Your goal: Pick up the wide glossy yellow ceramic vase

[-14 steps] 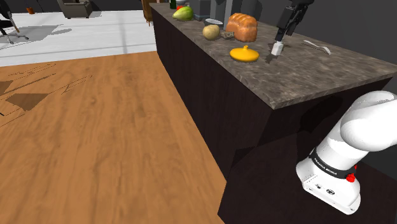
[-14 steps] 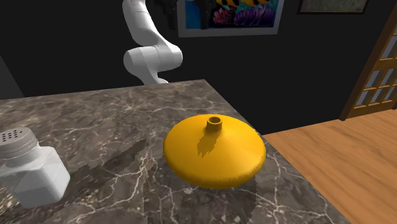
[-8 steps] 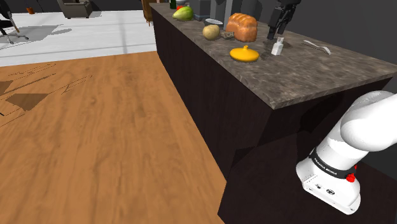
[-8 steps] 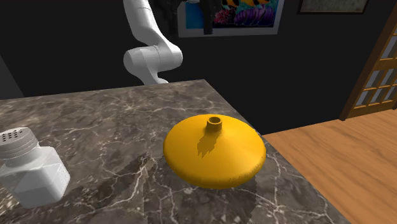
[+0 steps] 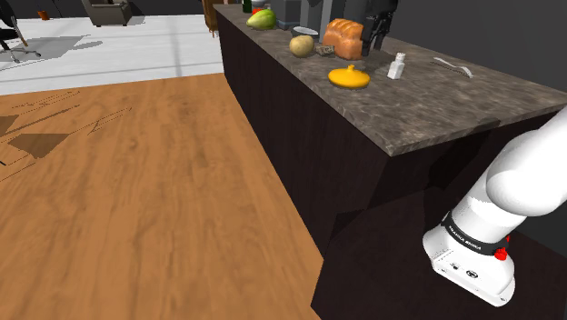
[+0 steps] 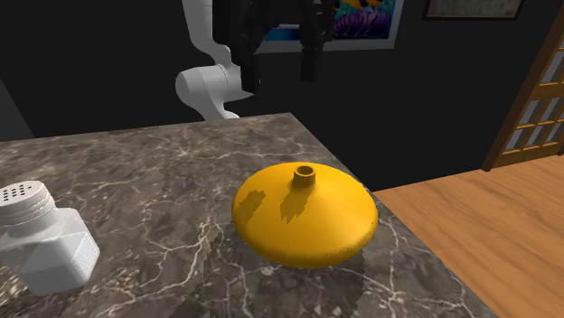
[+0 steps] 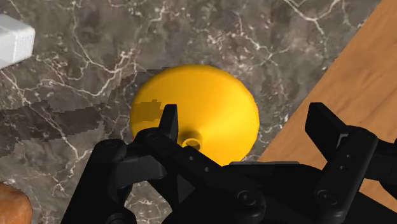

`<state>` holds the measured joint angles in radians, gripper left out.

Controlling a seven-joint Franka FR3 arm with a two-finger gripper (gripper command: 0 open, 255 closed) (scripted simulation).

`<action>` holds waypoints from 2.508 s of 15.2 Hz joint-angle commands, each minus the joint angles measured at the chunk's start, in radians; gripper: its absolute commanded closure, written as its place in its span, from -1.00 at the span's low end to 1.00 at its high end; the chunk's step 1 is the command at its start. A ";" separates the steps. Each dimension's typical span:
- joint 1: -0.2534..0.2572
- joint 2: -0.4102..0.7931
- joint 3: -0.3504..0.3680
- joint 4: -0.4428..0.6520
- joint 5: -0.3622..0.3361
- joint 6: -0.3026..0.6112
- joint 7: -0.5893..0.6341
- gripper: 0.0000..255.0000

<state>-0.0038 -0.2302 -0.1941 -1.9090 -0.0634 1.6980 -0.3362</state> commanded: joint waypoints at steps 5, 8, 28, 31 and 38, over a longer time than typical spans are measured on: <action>-0.015 0.286 -0.038 0.276 0.044 -0.050 -0.102 -1.00; -0.017 0.287 -0.037 0.250 0.045 -0.024 -0.102 -1.00; -0.016 0.285 -0.037 0.213 0.044 0.012 -0.101 1.00; -0.017 0.288 -0.037 0.256 0.045 -0.029 -0.102 1.00; -0.019 0.304 -0.038 0.371 0.048 -0.128 -0.107 1.00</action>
<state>-0.0230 0.0697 -0.2331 -1.5583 -0.0158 1.5862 -0.4444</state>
